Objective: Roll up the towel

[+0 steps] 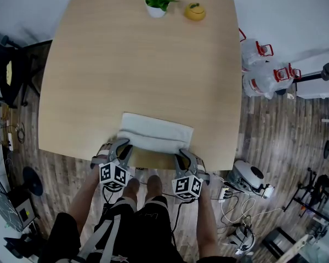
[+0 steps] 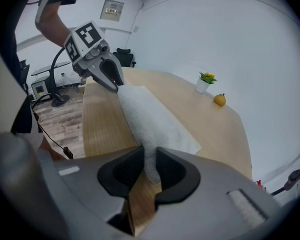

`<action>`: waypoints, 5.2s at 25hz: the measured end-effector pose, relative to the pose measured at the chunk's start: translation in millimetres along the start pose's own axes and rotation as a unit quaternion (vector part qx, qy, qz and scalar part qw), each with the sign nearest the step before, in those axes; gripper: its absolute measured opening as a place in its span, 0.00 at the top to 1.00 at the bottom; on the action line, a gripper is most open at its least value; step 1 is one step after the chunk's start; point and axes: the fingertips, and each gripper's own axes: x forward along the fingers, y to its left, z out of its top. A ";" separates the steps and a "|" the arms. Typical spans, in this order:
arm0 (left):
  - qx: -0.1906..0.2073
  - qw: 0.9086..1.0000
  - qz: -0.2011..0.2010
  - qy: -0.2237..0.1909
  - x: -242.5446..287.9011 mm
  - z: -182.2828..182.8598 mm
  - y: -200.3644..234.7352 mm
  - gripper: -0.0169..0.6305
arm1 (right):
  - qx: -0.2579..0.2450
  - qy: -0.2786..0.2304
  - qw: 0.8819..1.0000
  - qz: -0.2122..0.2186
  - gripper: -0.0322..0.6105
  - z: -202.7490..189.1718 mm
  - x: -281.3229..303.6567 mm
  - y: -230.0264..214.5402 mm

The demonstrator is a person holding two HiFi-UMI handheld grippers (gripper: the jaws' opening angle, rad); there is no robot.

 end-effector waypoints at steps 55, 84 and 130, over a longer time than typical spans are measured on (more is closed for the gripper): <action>0.005 0.955 -0.270 0.120 -12.1 -0.8 -31.2 0.90 | 0.136 0.092 0.923 0.349 0.87 -0.4 -32.5 30.8; -0.001 0.882 -0.429 0.196 11.2 7.3 -18.2 0.90 | 0.198 0.111 0.840 0.493 0.87 6.5 -13.5 -3.8; 0.103 0.994 -0.022 0.042 13.4 54.6 53.0 0.55 | 0.028 0.021 0.989 0.144 0.59 22.4 -24.0 -43.5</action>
